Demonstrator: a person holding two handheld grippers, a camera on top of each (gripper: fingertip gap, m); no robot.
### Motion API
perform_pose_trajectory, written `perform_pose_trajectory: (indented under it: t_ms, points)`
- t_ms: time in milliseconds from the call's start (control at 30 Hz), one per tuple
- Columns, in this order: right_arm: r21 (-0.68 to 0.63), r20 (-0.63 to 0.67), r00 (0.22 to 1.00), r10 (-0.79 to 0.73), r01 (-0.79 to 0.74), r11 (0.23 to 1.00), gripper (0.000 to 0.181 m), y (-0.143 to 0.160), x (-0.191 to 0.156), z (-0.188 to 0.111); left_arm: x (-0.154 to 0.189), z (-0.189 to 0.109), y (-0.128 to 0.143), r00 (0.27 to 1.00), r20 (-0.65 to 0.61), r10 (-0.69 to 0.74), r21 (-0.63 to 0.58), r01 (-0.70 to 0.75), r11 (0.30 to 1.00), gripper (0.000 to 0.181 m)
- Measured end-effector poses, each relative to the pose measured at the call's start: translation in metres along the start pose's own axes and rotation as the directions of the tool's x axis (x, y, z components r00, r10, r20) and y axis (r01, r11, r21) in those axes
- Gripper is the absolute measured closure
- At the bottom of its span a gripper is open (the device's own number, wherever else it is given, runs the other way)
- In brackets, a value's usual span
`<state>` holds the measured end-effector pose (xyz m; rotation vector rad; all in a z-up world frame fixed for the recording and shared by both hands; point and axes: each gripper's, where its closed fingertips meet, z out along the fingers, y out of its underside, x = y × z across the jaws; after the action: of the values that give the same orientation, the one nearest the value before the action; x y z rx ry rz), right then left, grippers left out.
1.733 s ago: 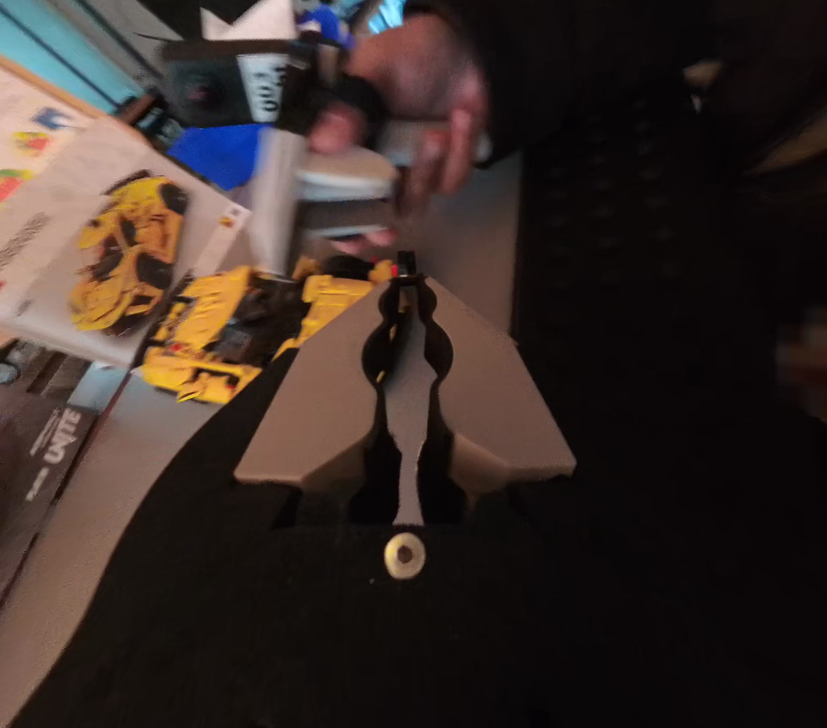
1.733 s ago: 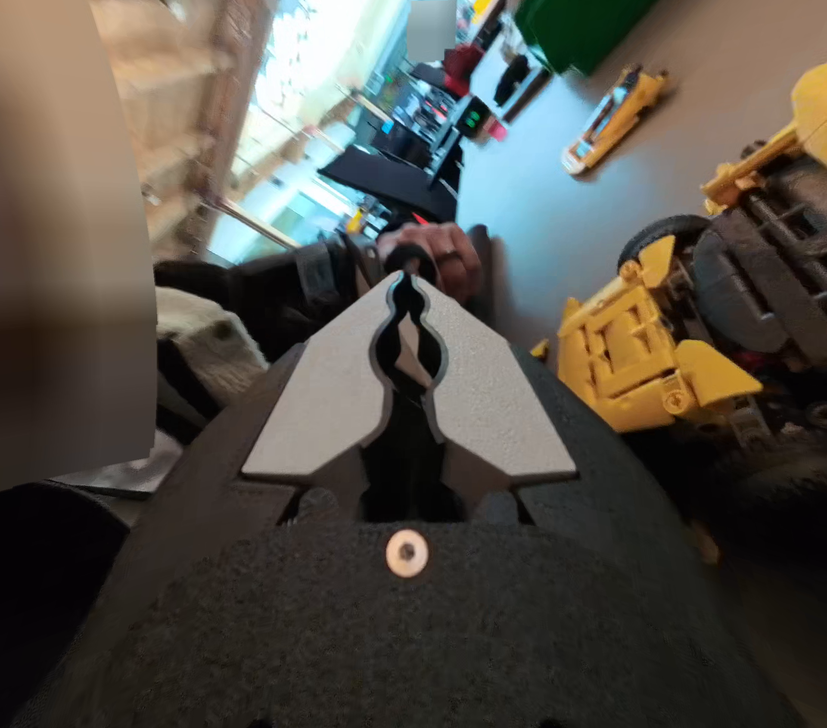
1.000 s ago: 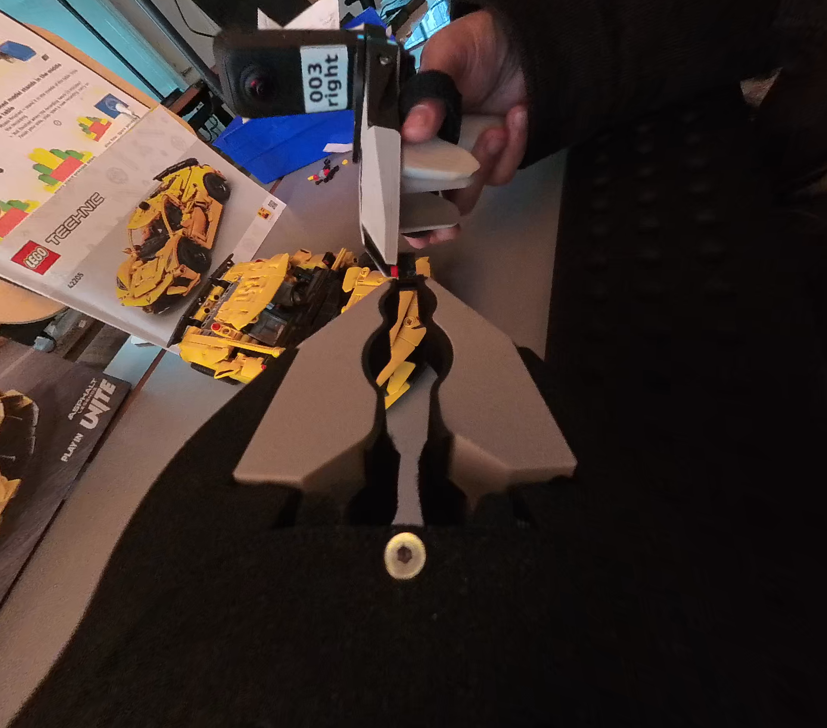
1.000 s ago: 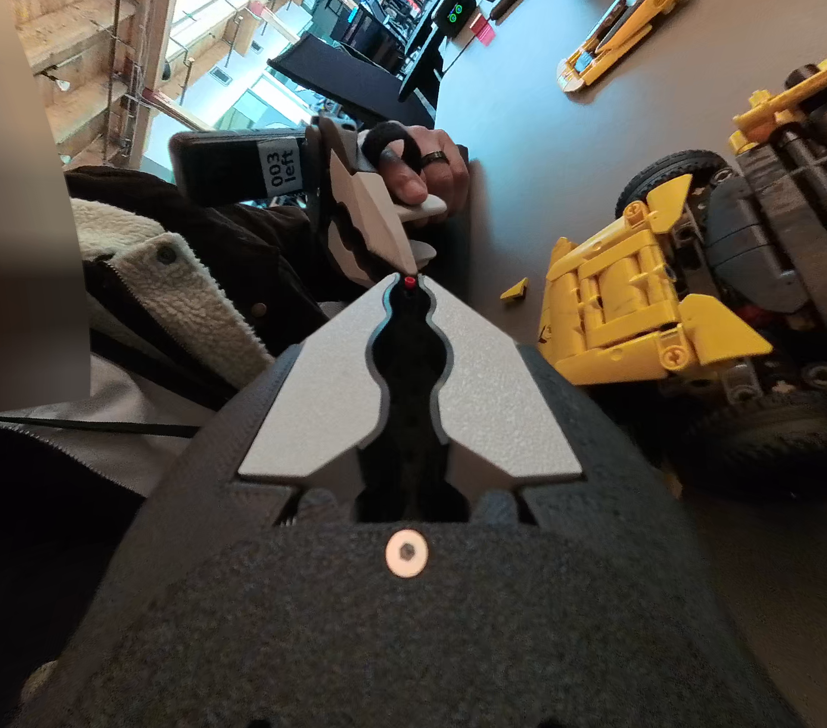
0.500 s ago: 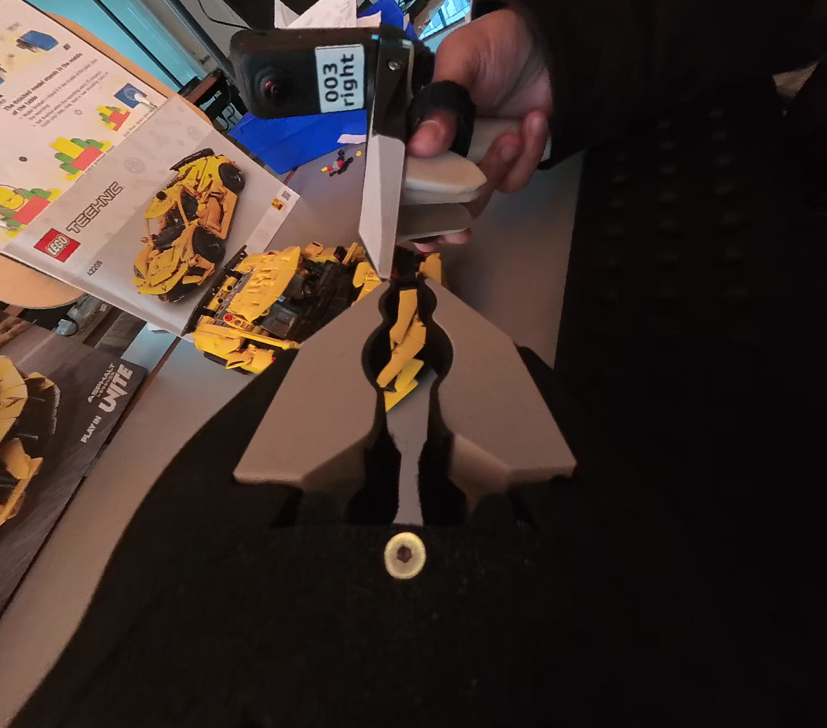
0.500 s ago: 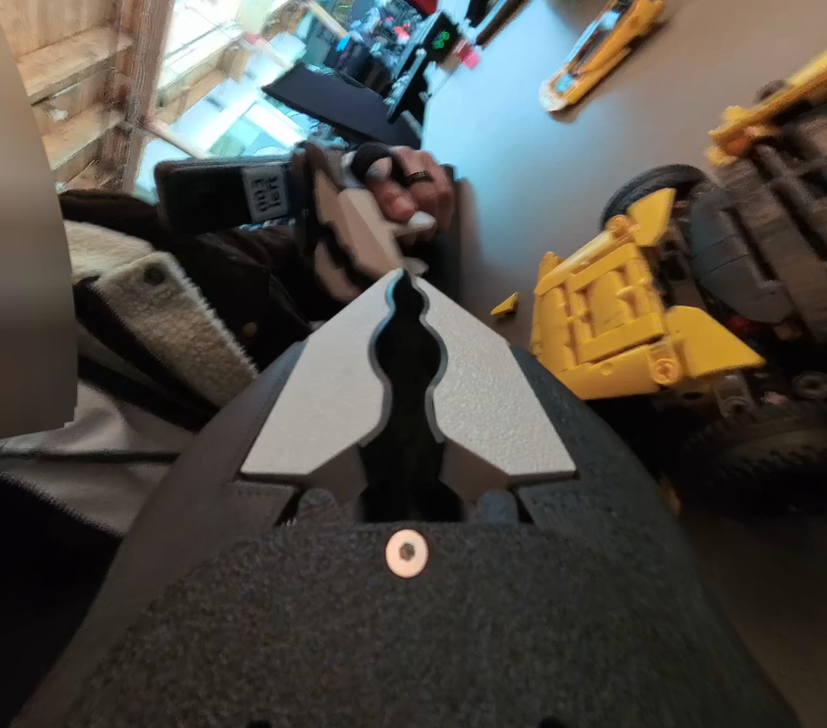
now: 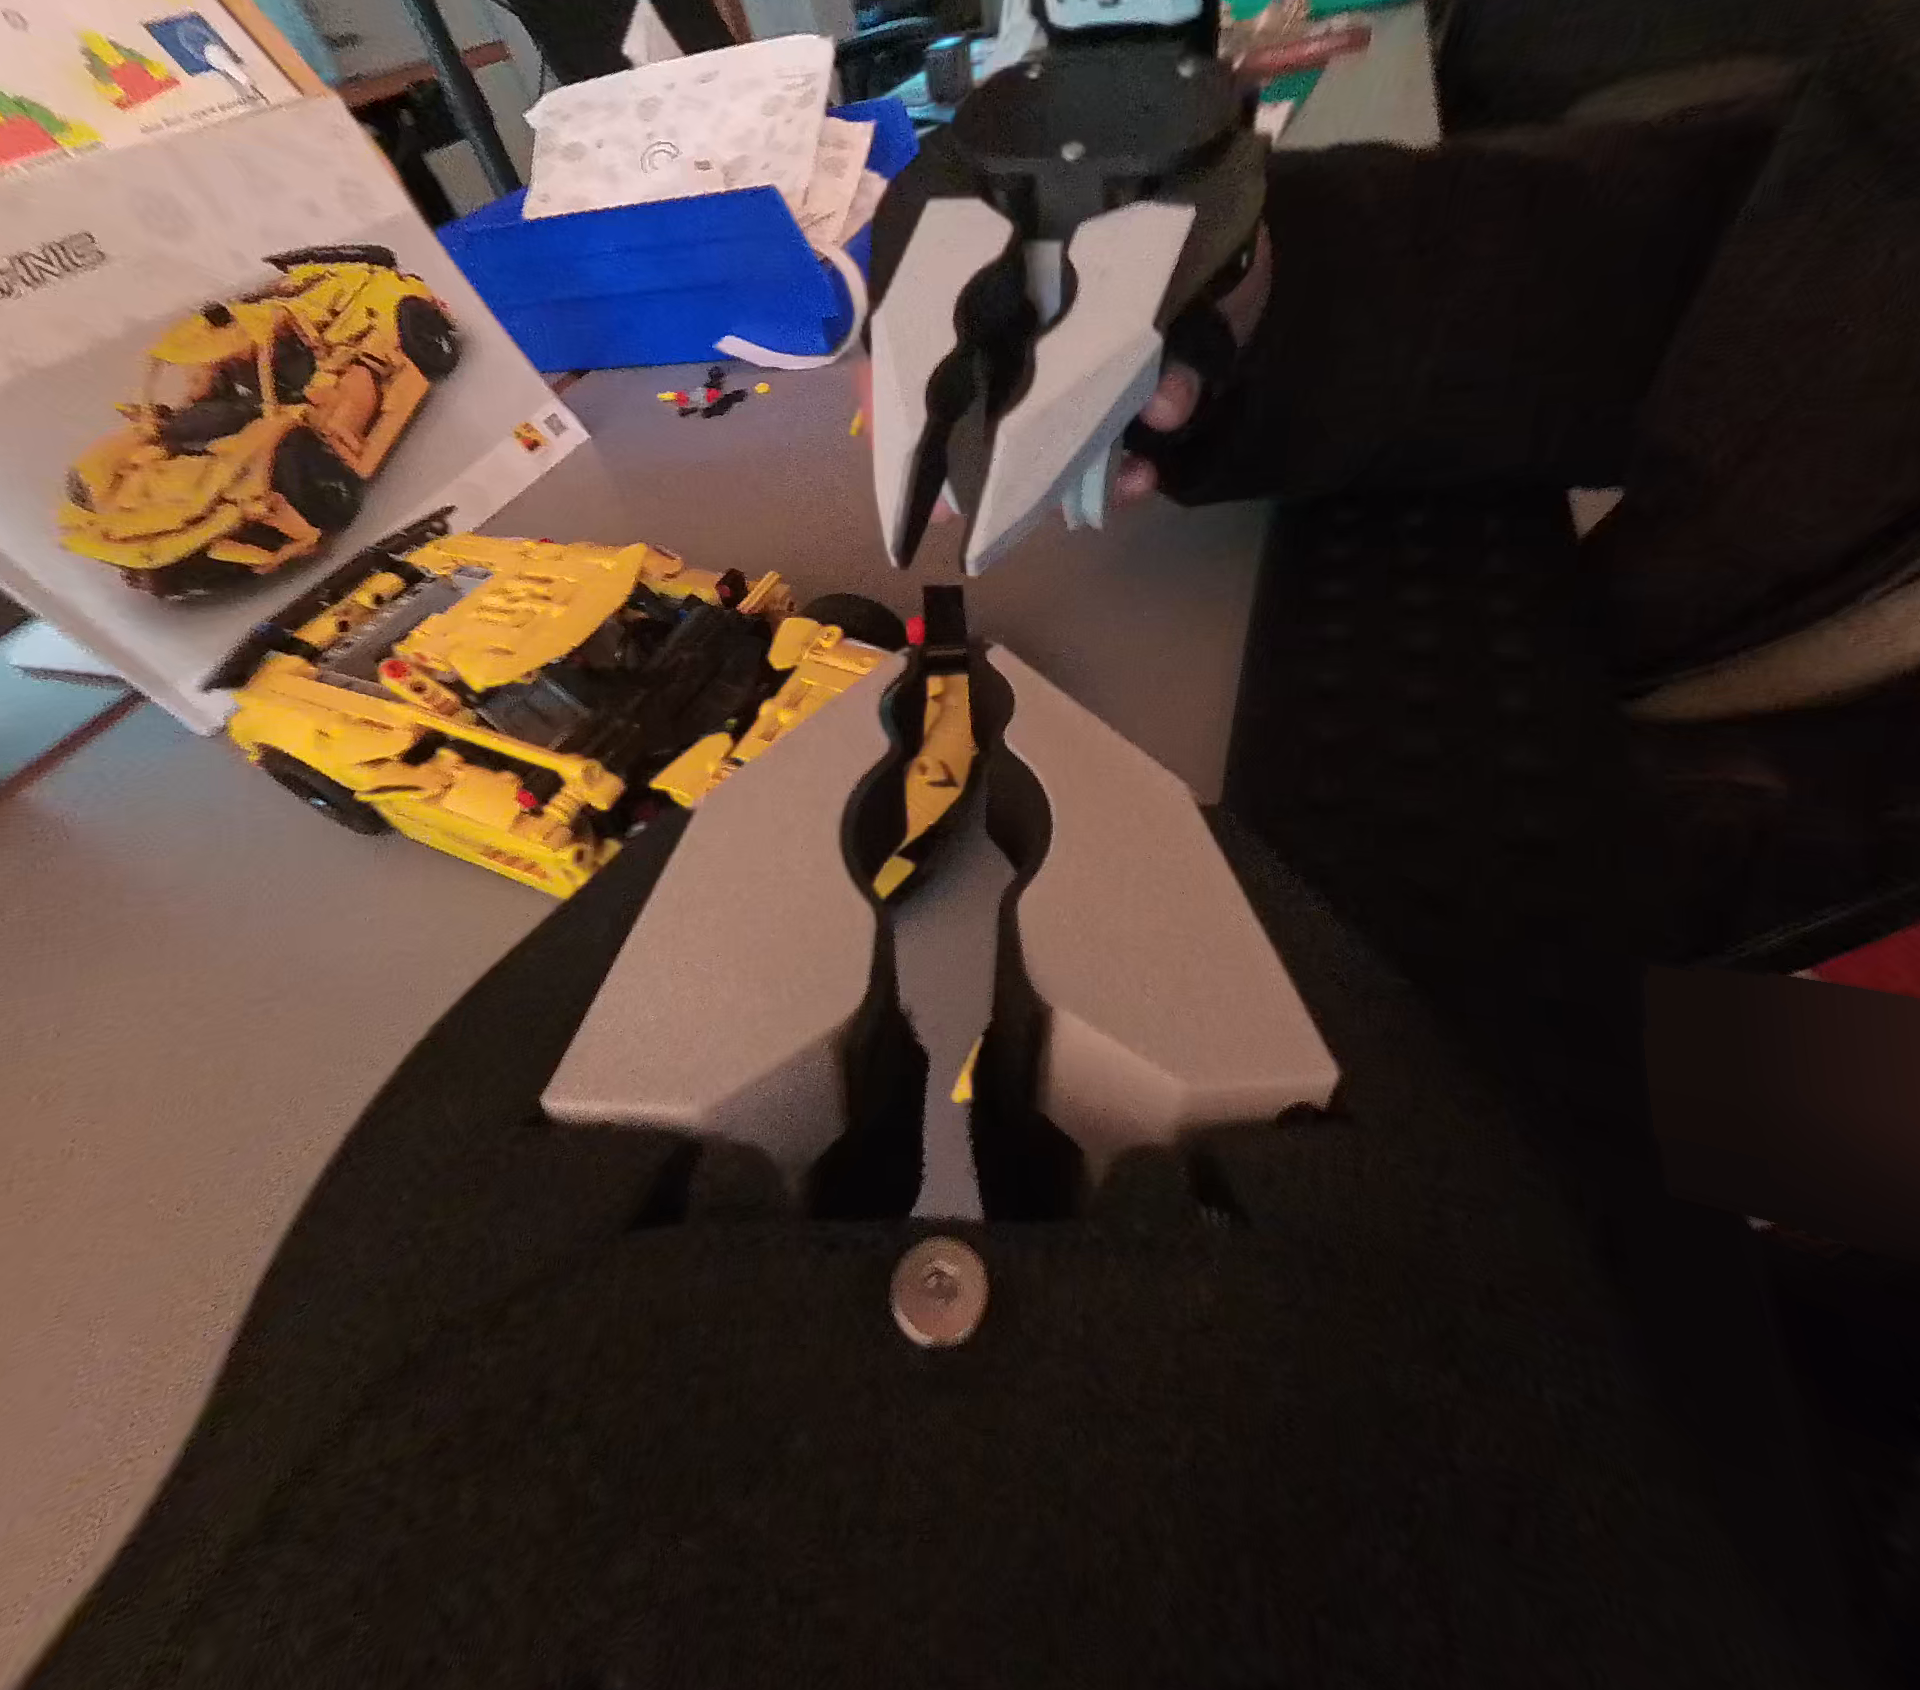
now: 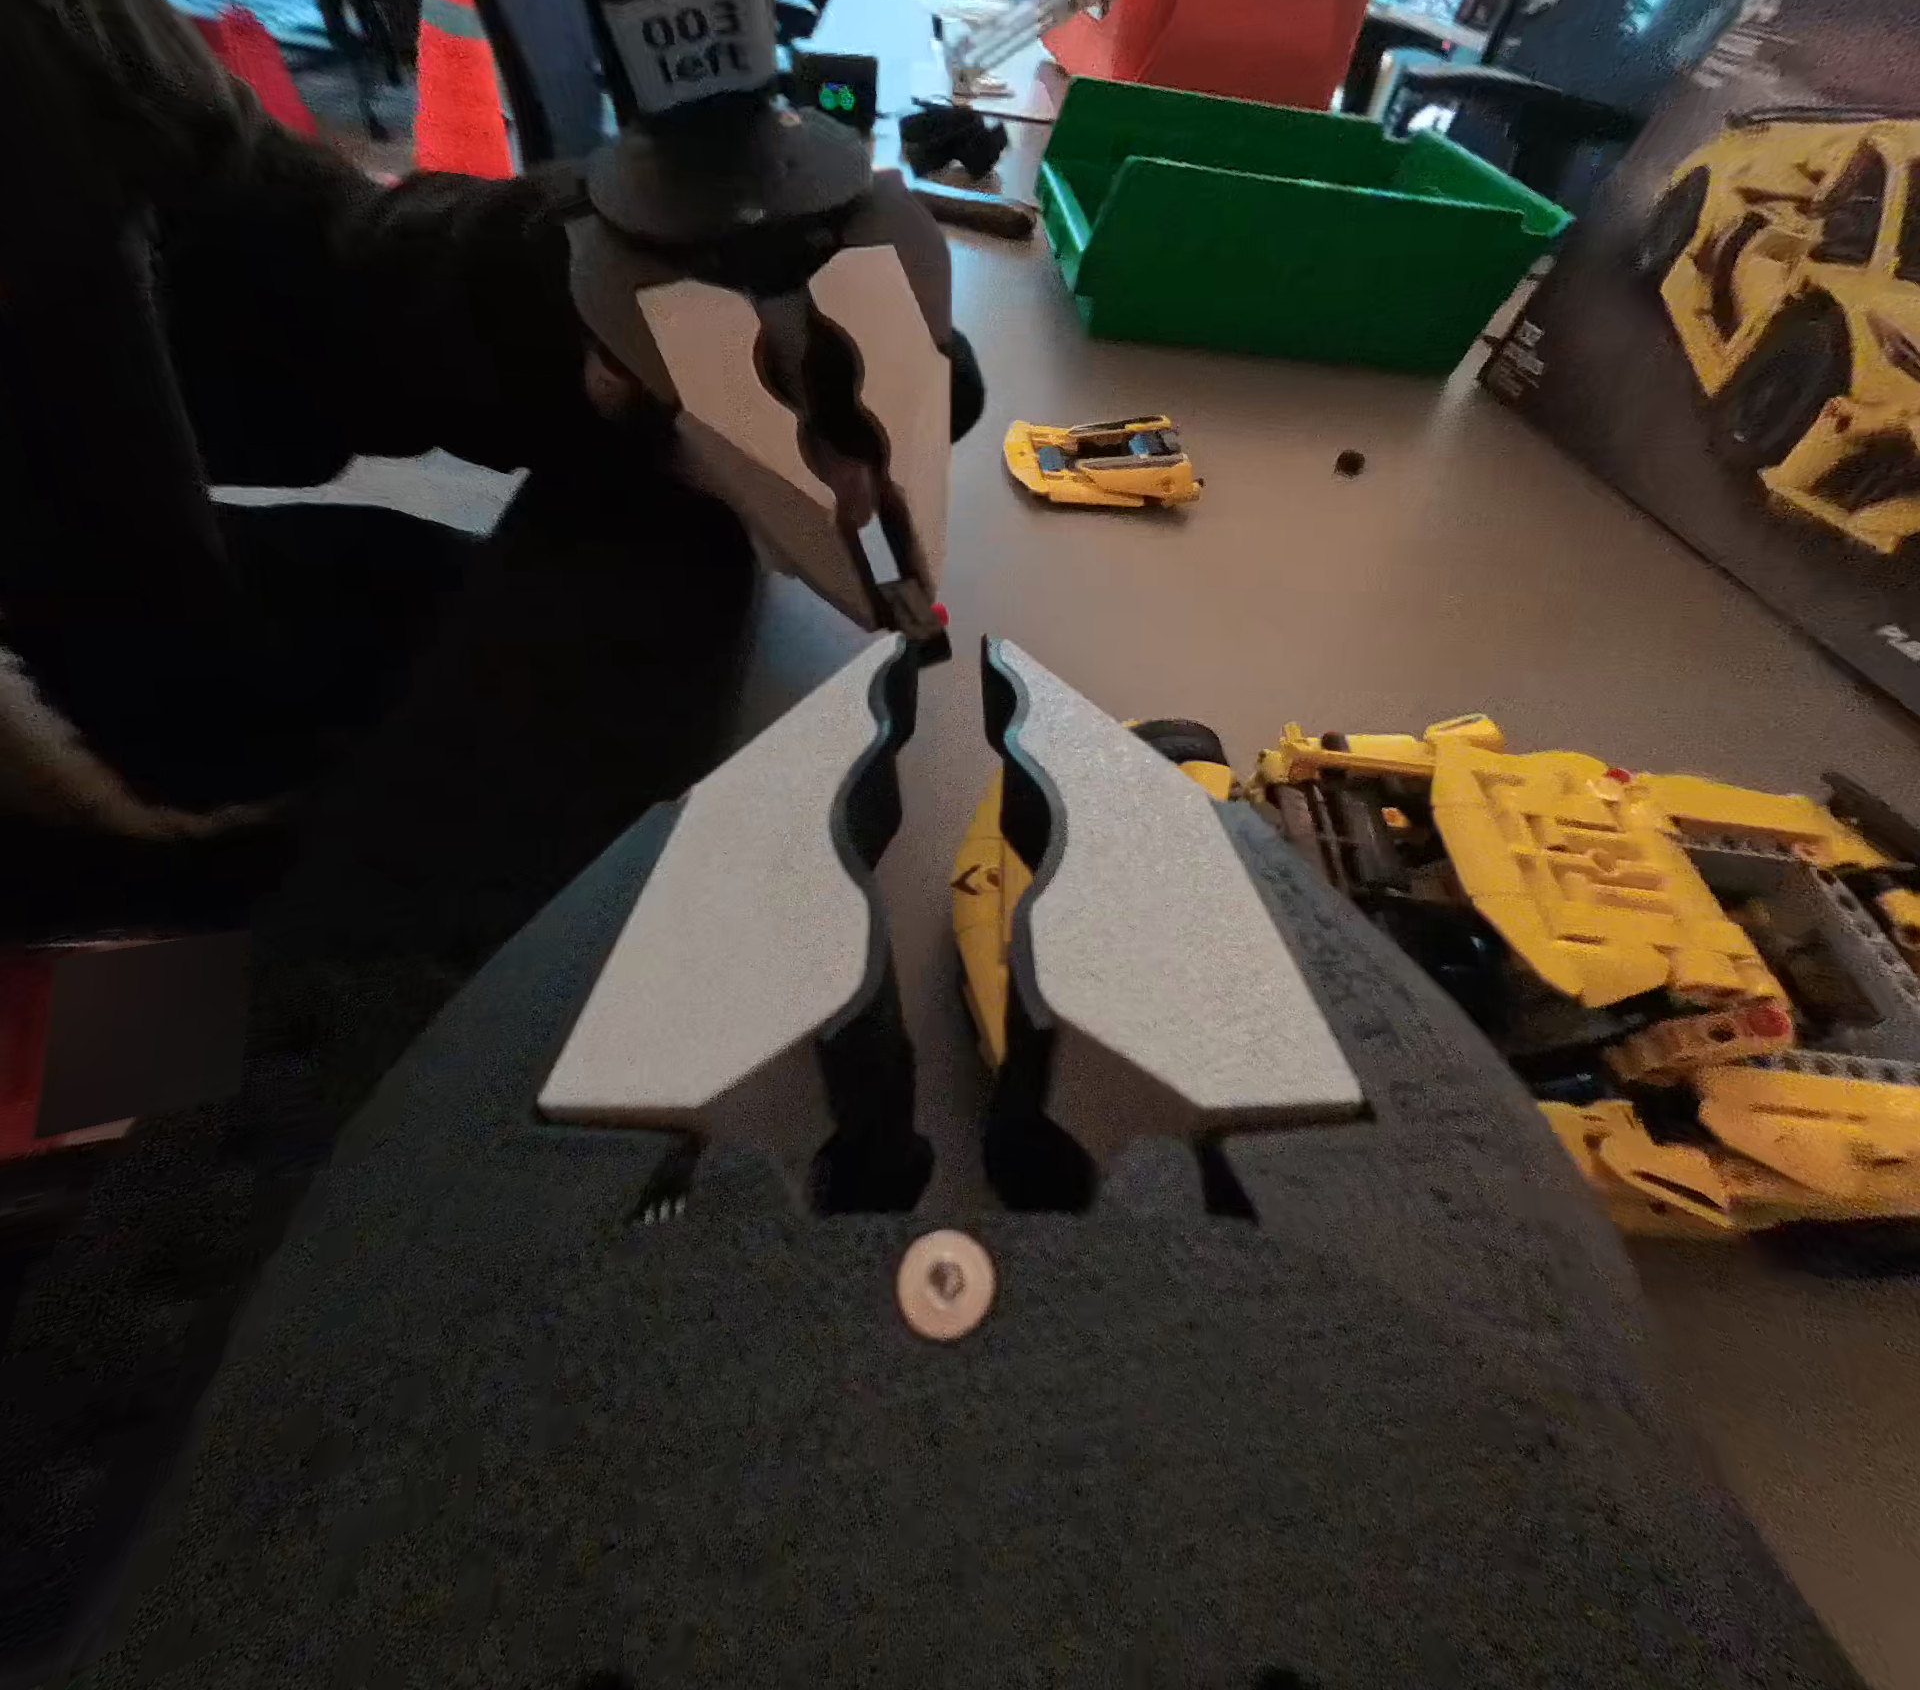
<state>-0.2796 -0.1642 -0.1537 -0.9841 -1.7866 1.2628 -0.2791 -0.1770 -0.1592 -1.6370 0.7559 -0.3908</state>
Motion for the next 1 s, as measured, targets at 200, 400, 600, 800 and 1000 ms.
perform_pose_trajectory:
  t_ms: [200, 400, 600, 800, 1000]
  points:
    - [-0.041, -0.035, 0.999, -0.022, 0.020, 0.999, 0.167, 0.003, -0.002, 0.009, 0.000, 0.001, -0.001, 0.999, -0.013, -0.039, 0.009, 0.039, 0.999, 0.174]
    - [-0.049, -0.105, 0.993, 0.060, -0.066, 0.997, 0.170, 0.003, 0.008, 0.017, -0.012, 0.000, 0.000, 0.993, 0.031, -0.110, 0.017, 0.110, 0.994, 0.174]
    - [-0.003, -0.124, 0.965, 0.229, -0.232, 0.973, 0.170, 0.002, 0.014, 0.021, -0.021, -0.002, 0.000, 0.991, 0.136, -0.005, -0.007, 0.006, 1.000, 0.174]
    - [0.007, -0.054, 0.907, 0.418, -0.418, 0.908, 0.171, 0.006, 0.015, 0.022, -0.022, -0.001, 0.002, 0.975, 0.196, 0.106, -0.052, -0.098, 0.994, 0.174]
    - [0.092, -0.118, 0.900, 0.421, -0.412, 0.907, 0.173, -0.005, 0.019, 0.022, -0.026, -0.006, -0.007, 0.971, 0.231, 0.056, 0.005, -0.059, 0.998, 0.174]
